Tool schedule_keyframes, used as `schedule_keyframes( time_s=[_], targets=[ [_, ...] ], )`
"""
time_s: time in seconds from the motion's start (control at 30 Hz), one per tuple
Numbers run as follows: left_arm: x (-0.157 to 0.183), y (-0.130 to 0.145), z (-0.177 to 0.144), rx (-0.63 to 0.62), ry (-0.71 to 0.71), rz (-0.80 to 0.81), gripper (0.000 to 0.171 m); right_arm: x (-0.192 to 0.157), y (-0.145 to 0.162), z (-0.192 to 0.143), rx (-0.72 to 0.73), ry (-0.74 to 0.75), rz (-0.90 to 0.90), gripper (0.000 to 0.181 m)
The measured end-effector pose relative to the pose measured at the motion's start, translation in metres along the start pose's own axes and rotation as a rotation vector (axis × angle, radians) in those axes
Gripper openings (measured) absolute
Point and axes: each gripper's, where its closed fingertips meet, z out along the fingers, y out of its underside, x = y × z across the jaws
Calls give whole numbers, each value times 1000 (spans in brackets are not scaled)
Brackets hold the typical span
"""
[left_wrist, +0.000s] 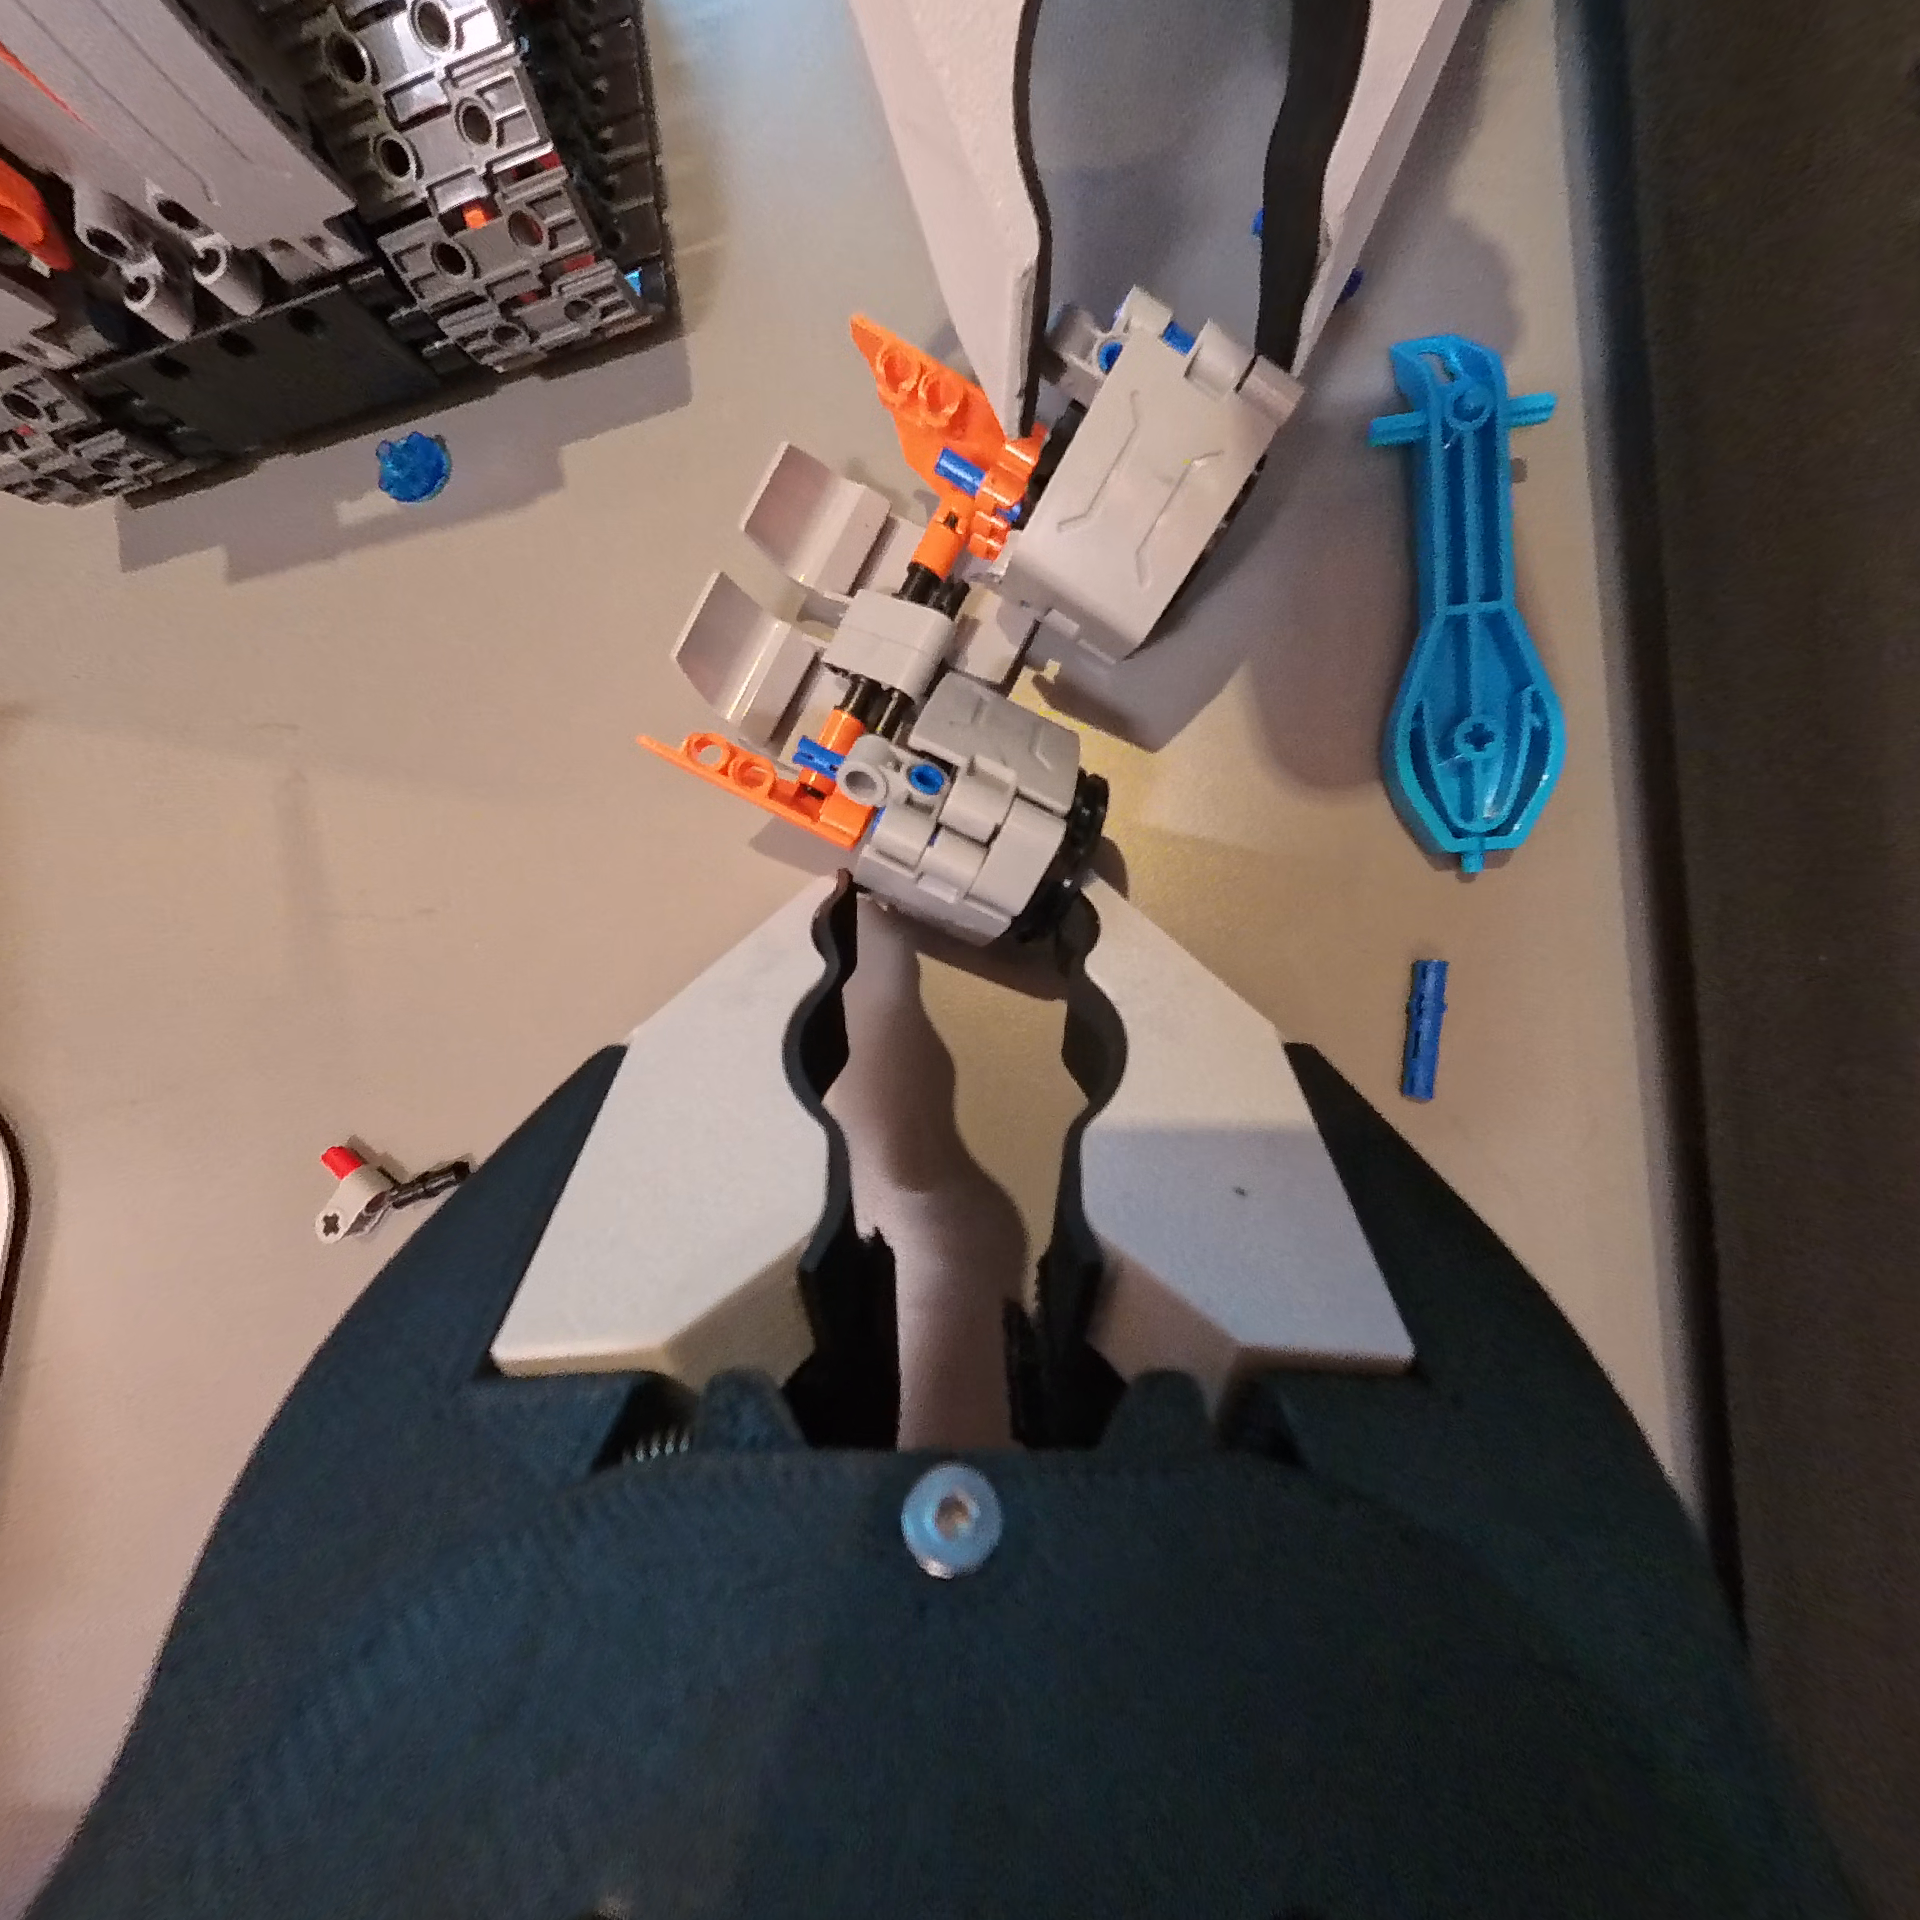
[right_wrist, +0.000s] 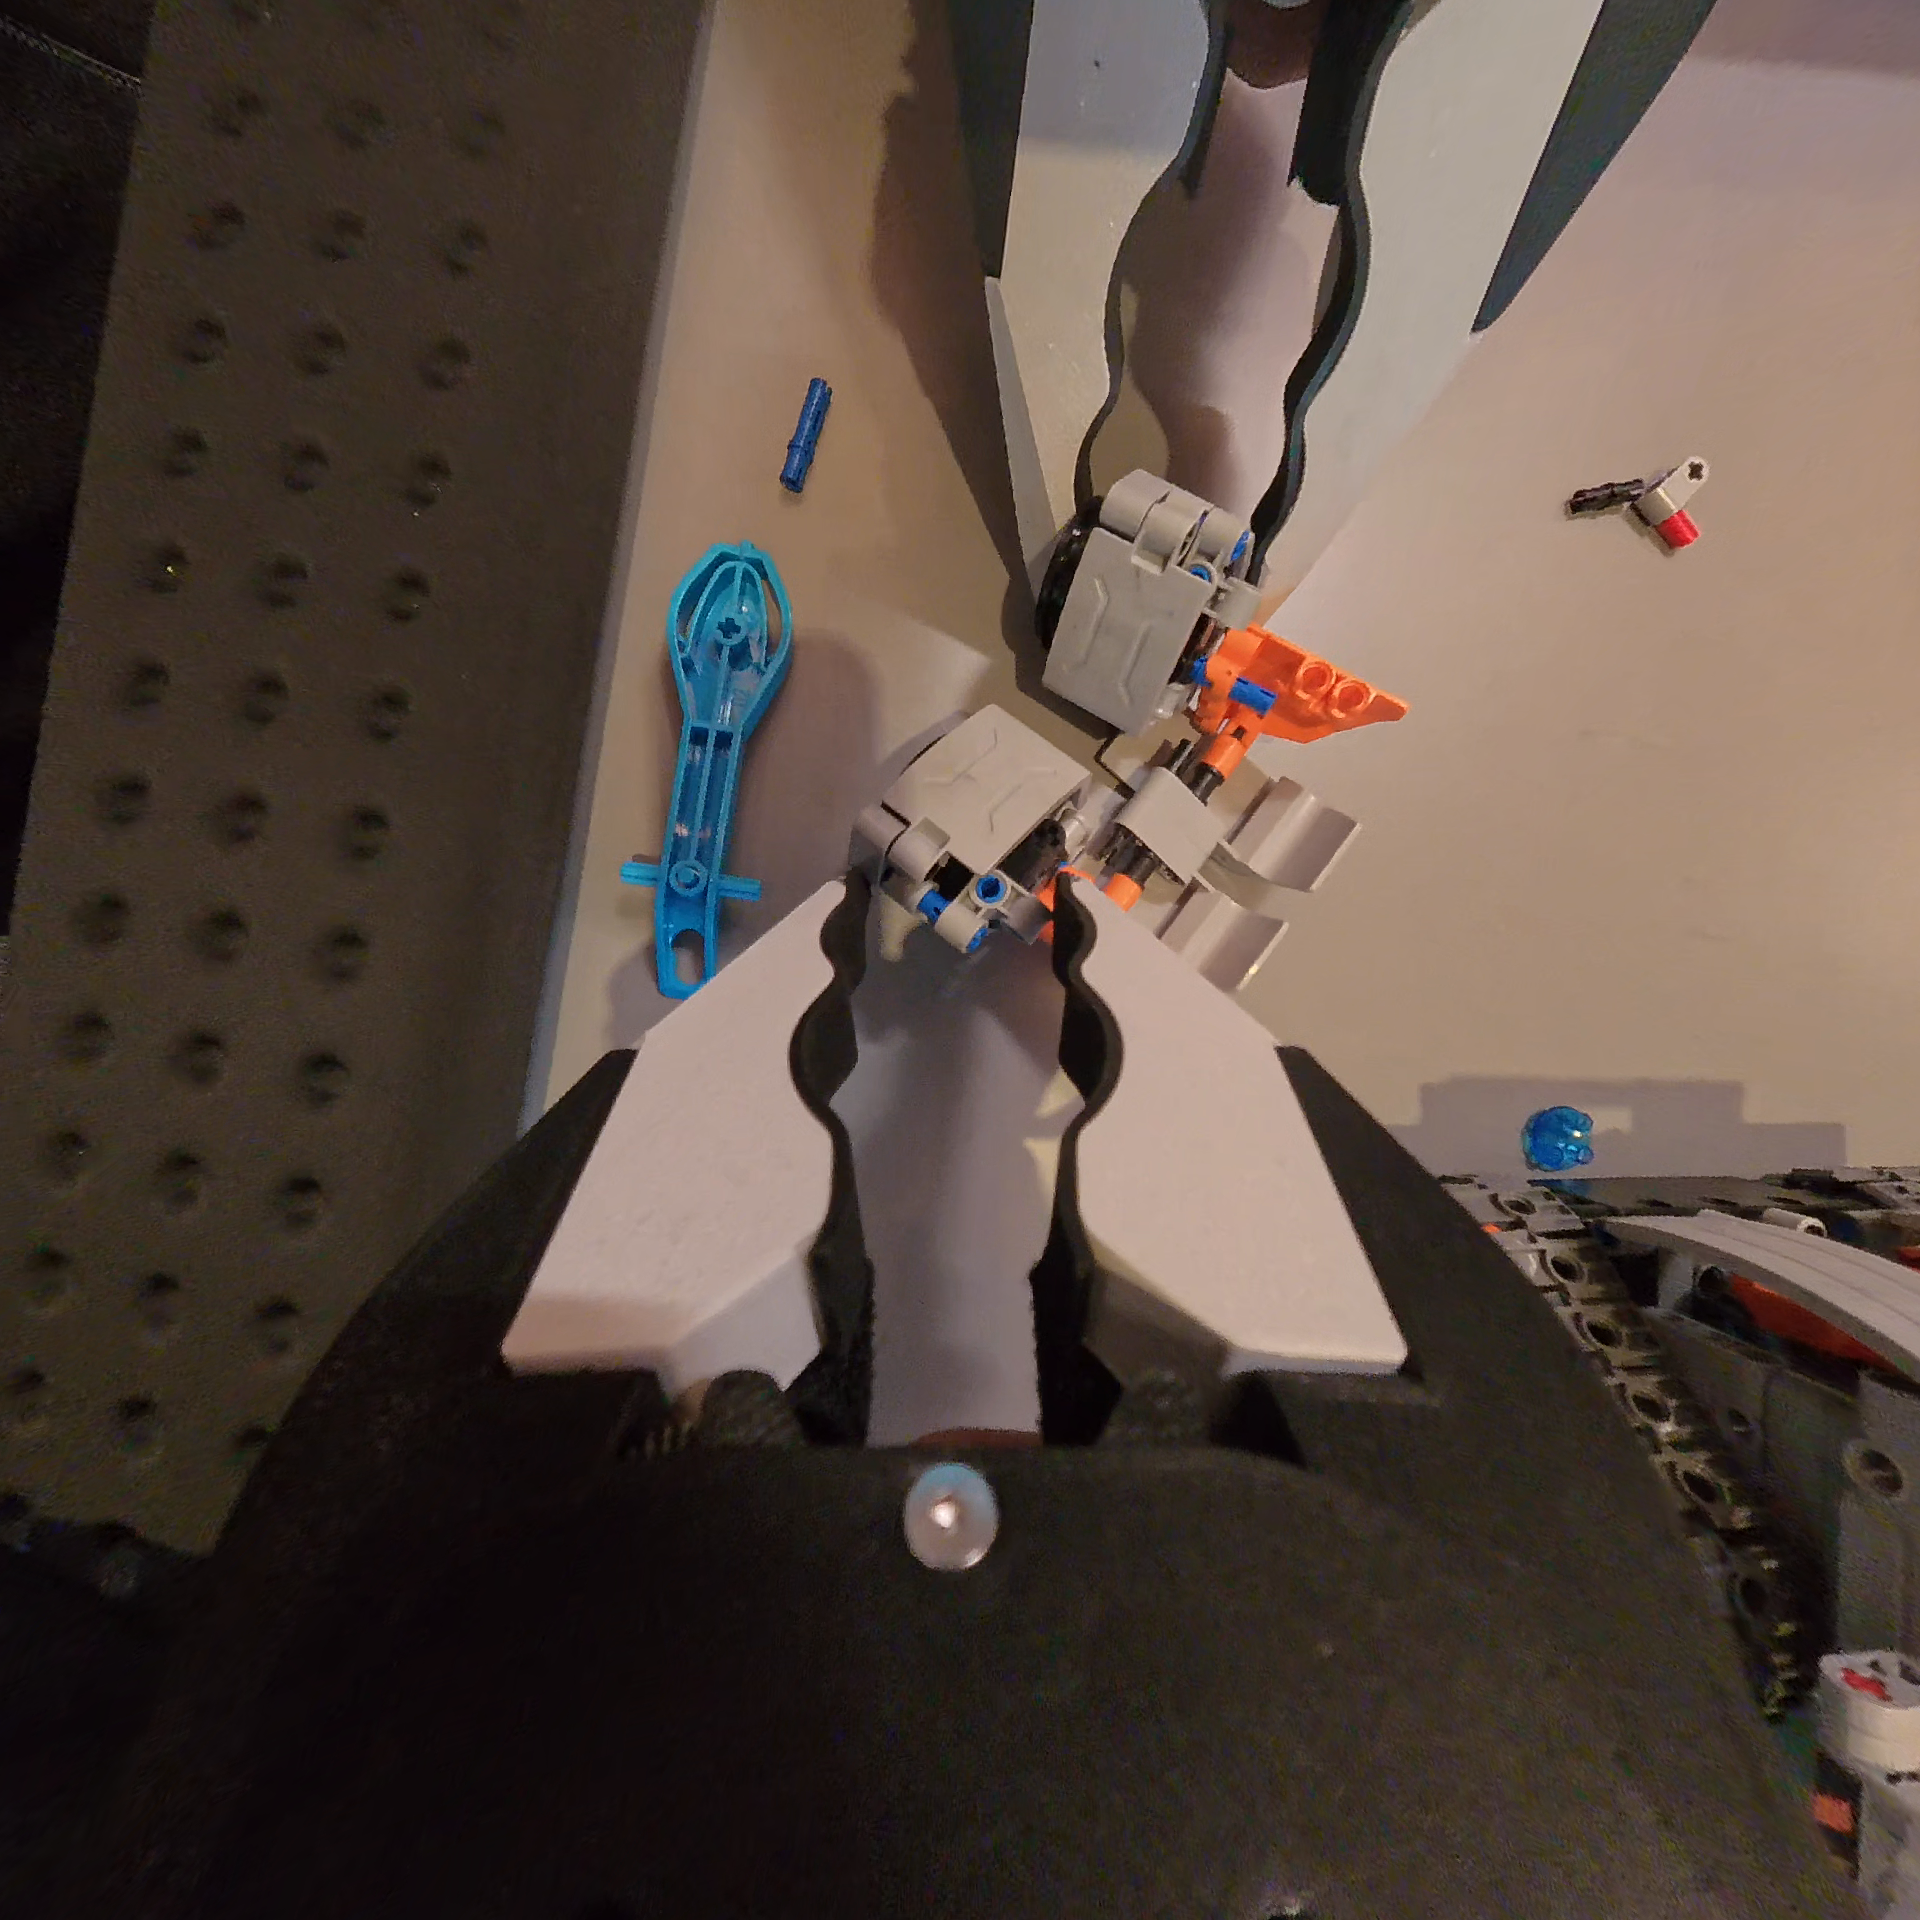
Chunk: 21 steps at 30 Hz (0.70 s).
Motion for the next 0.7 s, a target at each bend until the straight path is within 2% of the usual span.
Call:
schedule_keyframes(
  time_s=[0.3,0.7],
  targets=[
    [-2,3,-1,-6,3,-13,35,6,3,-2,11,15,28,35],
    [-26,11,-3,-1,-73,-204,33,57,23,-10,-25,230,155,32]
  ],
)
